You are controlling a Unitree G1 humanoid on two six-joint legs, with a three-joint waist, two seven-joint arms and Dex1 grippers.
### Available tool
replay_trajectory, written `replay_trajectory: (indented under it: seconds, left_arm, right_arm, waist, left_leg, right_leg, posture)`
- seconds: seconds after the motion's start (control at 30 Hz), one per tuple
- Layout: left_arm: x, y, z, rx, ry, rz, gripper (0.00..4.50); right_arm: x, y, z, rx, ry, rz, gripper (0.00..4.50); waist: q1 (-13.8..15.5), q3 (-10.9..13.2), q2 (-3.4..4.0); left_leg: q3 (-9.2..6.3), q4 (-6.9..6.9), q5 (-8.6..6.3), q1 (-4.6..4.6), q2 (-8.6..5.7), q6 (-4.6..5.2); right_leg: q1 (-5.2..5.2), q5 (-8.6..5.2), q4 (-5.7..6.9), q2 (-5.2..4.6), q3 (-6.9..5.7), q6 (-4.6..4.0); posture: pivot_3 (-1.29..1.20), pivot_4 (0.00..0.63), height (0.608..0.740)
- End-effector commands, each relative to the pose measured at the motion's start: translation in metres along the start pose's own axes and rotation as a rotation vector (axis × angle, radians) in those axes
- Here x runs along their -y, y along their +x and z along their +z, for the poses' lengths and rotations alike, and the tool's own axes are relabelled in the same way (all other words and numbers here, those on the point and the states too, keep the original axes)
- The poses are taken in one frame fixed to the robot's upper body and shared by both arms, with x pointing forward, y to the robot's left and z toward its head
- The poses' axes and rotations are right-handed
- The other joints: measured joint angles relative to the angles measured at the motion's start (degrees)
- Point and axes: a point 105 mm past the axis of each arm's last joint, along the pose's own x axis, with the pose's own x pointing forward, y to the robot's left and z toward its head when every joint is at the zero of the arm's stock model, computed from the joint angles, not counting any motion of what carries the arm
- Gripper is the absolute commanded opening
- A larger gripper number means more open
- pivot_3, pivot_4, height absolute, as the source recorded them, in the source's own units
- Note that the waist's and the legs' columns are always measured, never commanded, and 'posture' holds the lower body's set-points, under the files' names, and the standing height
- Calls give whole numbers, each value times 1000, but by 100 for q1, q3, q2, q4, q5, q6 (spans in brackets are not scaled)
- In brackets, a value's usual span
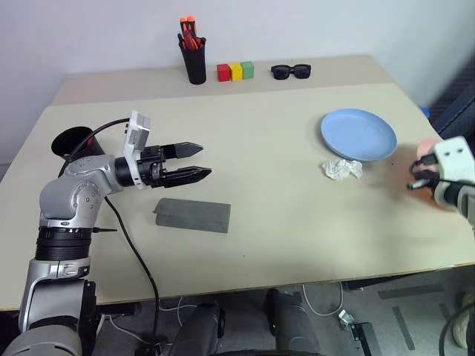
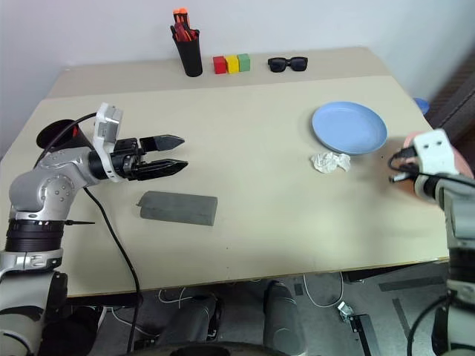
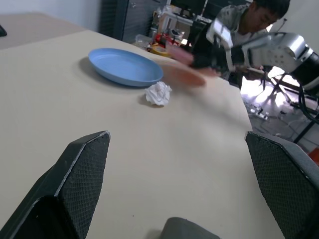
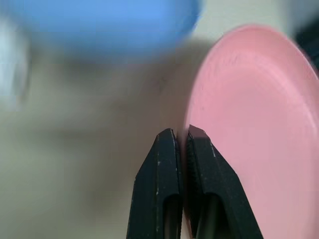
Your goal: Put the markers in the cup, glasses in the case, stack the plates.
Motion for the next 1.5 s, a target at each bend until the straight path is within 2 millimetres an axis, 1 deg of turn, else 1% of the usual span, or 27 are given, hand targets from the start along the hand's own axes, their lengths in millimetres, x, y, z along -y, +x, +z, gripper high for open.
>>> replay_trajectory:
  seconds: [0.03, 0.13, 0.23, 0.27, 0.33, 0.4, 0.43, 0.5, 0.57, 0.6, 0.63, 0.67, 0.73, 0.8, 0.87, 0.93, 1.0, 1.1, 1.2, 1.27, 1.37, 1.43, 1.5]
  left_arm:
    - [2, -3, 8, 38, 31, 12, 4500]
    - [5, -1, 6, 43, 31, 14, 4500]
    - [7, -3, 4, 45, 38, 29, 4500]
    - [8, -4, 4, 43, 38, 36, 4500]
    - [10, -8, 5, 48, 44, 51, 4500]
    - [13, -11, 5, 48, 43, 67, 4500]
    - [14, -12, 5, 49, 42, 75, 4500]
    - [16, -14, 5, 52, 38, 85, 4500]
    - [17, -17, 4, 55, 32, 101, 4500]
    - [18, -18, 3, 54, 31, 107, 4500]
    - [18, -18, 3, 54, 30, 112, 4500]
    - [18, -18, 3, 54, 30, 114, 4500]
    - [17, -18, 4, 57, 32, 117, 4500]
    - [16, -16, 5, 62, 31, 115, 4500]
    - [15, -13, 4, 63, 31, 107, 4500]
    - [15, -11, 3, 63, 26, 98, 4500]
    - [14, -8, 4, 63, 29, 88, 4500]
    - [13, -4, 7, 63, 33, 69, 4500]
    - [13, -2, 9, 56, 40, 57, 4500]
    - [13, -2, 10, 54, 40, 55, 4500]
    - [11, -4, 9, 47, 42, 67, 4500]
    - [10, -7, 8, 41, 41, 79, 4500]
    - [11, -9, 9, 39, 41, 84, 4500]
  right_arm:
    - [-16, 14, 48, 184, -95, 44, 54]
    - [-37, 32, 64, 235, -115, 110, 54]
    - [-59, 47, 73, 264, -149, 166, 54]
    - [-65, 51, 75, 268, -142, 187, 54]
    - [-79, 59, 70, 251, -132, 237, 54]
    - [-87, 64, 61, 219, -106, 277, 683]
    - [-89, 66, 57, 205, -117, 279, 1071]
    - [-89, 69, 55, 199, -149, 270, 2018]
    - [-90, 67, 64, 226, -132, 279, 2988]
    - [-88, 66, 71, 249, -84, 282, 3636]
    - [-86, 64, 77, 267, -44, 286, 4092]
    - [-83, 61, 81, 278, -8, 292, 4441]
    - [-78, 54, 83, 283, 37, 310, 4441]
    - [-77, 44, 80, 273, 85, 352, 4441]
    - [-86, 28, 75, 275, 63, 432, 4441]
    - [-97, 15, 63, 249, 25, 486, 4441]
    - [-102, 8, 46, 194, -5, 500, 4441]
    - [-108, 4, 28, 140, -37, 503, 4441]
    - [-113, 4, 15, 103, -39, 509, 4441]
    - [-115, 7, 4, 62, -58, 498, 4441]
    - [-119, 19, -5, 44, -64, 474, 4441]
    - [-122, 27, -5, 46, -40, 471, 3915]
    - [-122, 36, -9, 38, -54, 448, 3074]
  waist:
    - [-6, 0, 0]
    - [7, 0, -2]
    - [38, 0, -3]
    - [49, 0, -3]
    - [45, 0, -2]
    - [51, 1, -2]
    - [43, 0, -2]
    - [42, 0, -2]
    - [25, 1, -2]
    - [21, 1, -2]
    - [14, 1, -1]
    - [4, 1, -1]
    - [8, 1, -1]
    - [16, 1, -1]
    - [65, 0, -2]
    - [75, 0, -3]
    - [56, 0, -3]
    - [36, 0, -2]
    - [15, -1, 0]
    - [18, -1, 0]
    - [30, -1, -1]
    - [28, -1, -1]
    - [23, -1, 0]
  left_leg:
    - [0, -1, 0, 0, 2, 0]
    - [1, -1, 0, -1, 4, -1]
    - [0, 0, 5, -6, 4, -10]
    - [-2, 0, 7, -11, 3, -13]
    - [-3, 0, 15, -15, 1, -26]
    - [-3, -1, 14, -17, 0, -25]
    - [-3, -1, 13, -17, 0, -25]
    - [-4, -2, 12, -16, -1, -23]
    - [-3, -2, 12, -15, -2, -23]
    - [-2, -2, 12, -13, -2, -23]
    - [-2, -2, 12, -13, -1, -22]
    - [-2, -2, 11, -12, -1, -21]
    - [-3, -2, 6, -10, 0, -11]
    - [-3, -2, 5, -10, 1, -11]
    - [-4, -2, 3, -12, 0, -7]
    - [-9, -1, 1, -13, -1, -4]
    - [-6, 1, 0, -13, -3, -1]
    - [-3, 4, -5, -11, -5, 7]
    - [0, 4, -5, -6, -3, 7]
    - [1, 4, -5, -5, -3, 7]
    - [0, 4, -4, -7, -3, 7]
    - [0, 5, -4, -7, -3, 7]
    - [1, 4, -2, -6, -3, 3]
  right_leg:
    - [0, 0, -1, 3, 0, 0]
    - [0, 1, -6, 5, 0, 0]
    - [-1, 1, -10, 5, -1, -1]
    - [-5, 1, -11, 2, -1, -1]
    - [-7, 2, -15, -2, -1, 1]
    - [-8, 3, -18, -3, -1, 2]
    - [-8, 3, -19, -3, -1, 3]
    - [-8, 4, -19, -4, -1, 3]
    - [-8, 4, -18, -4, 0, 3]
    - [-8, 4, -16, -4, 0, 3]
    - [-8, 4, -15, -3, 0, 3]
    - [-8, 5, -14, -3, 0, 2]
    - [-8, 7, -13, 0, 0, 0]
    - [-8, 7, -13, 0, 0, 0]
    - [-7, 6, -15, 0, -1, 0]
    - [-4, 7, -16, -1, -4, 1]
    - [-2, 10, -18, -4, -2, 7]
    - [-1, 12, -15, -4, -1, 10]
    - [-1, 14, -12, -2, 0, 7]
    - [-1, 15, -11, -1, 0, 6]
    - [-1, 15, -13, -1, 0, 6]
    - [-1, 15, -13, -1, 0, 6]
    - [-2, 15, -13, -1, 0, 6]
  posture:
    - [0, 150, 740]
    - [0, 150, 740]
    - [0, 150, 740]
    - [0, 150, 740]
    - [0, 150, 740]
    - [0, 150, 740]
    - [0, 150, 740]
    - [0, 150, 740]
    - [0, 150, 740]
    - [0, 150, 740]
    - [0, 150, 740]
    - [0, 150, 740]
    - [0, 150, 740]
    - [0, 150, 740]
    - [0, 150, 740]
    - [0, 150, 740]
    - [0, 150, 740]
    - [0, 150, 740]
    - [0, 150, 740]
    - [0, 150, 740]
    - [0, 150, 740]
    - [0, 150, 740]
    - [0, 150, 740]
